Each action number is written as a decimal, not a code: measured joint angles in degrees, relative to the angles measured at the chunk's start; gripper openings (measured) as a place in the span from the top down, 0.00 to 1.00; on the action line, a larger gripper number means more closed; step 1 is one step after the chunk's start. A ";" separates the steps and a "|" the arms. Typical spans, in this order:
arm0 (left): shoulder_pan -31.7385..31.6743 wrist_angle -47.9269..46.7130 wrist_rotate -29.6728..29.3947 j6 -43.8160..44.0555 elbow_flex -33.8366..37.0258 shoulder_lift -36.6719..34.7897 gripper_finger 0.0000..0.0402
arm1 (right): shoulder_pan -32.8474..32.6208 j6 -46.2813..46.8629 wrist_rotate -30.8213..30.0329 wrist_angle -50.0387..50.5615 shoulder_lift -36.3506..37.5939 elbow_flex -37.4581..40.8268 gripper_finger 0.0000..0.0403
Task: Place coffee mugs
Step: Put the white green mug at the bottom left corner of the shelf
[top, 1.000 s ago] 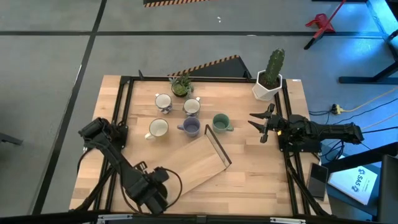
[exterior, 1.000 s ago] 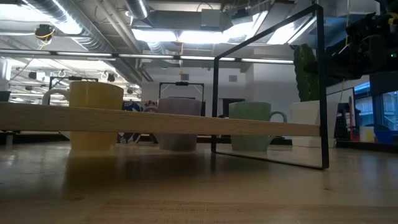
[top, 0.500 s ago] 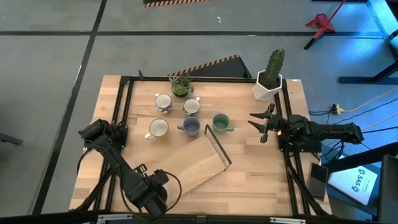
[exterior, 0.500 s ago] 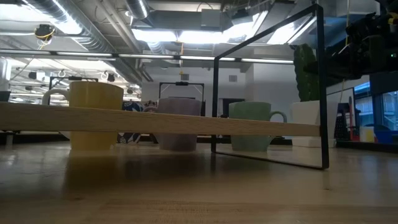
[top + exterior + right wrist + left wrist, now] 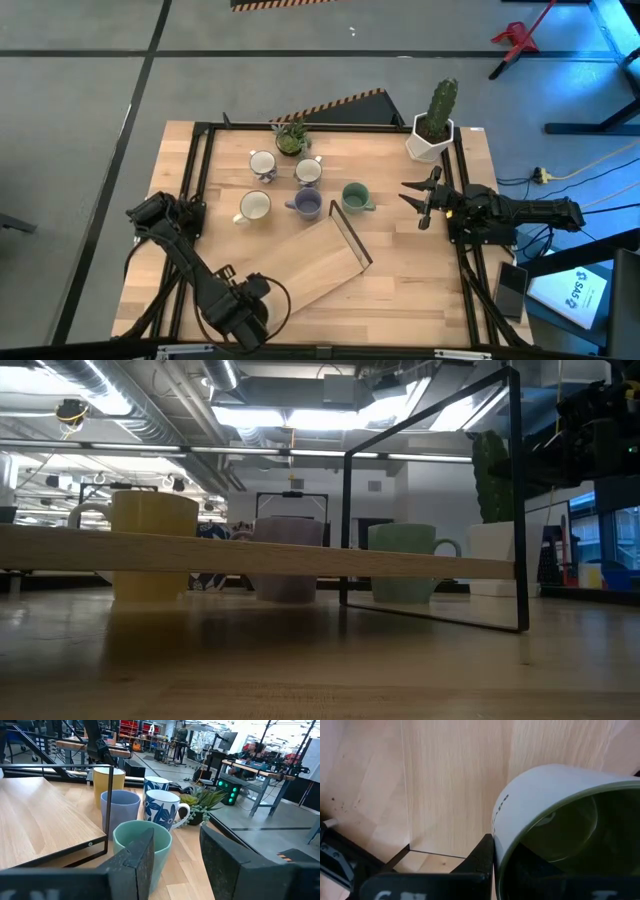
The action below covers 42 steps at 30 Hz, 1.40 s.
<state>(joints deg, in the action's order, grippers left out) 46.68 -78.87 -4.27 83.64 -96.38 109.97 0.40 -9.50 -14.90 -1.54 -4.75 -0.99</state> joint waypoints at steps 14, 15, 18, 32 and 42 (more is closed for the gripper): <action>0.52 1.39 1.19 -0.13 1.70 -0.02 0.96 | 0.00 -0.02 -0.04 0.00 0.00 -0.02 0.65; 0.52 1.34 1.19 -0.13 1.70 -0.02 0.96 | 0.00 -0.03 -0.04 0.00 0.00 -0.02 0.65; 0.48 1.44 0.80 -0.11 1.70 -0.02 0.96 | 0.00 -0.03 -0.06 -0.01 0.00 0.00 0.65; 0.48 1.44 0.74 -0.22 1.70 -0.02 0.95 | 0.00 -0.04 -0.07 0.00 0.00 -0.01 0.65; 0.59 1.57 1.64 -0.51 1.68 -0.02 0.93 | 0.00 -0.04 -0.07 -0.02 0.00 0.00 0.65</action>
<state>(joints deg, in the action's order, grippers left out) 47.27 -77.30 -2.64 83.12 -94.70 109.95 0.40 -9.54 -14.96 -1.56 -4.75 -0.99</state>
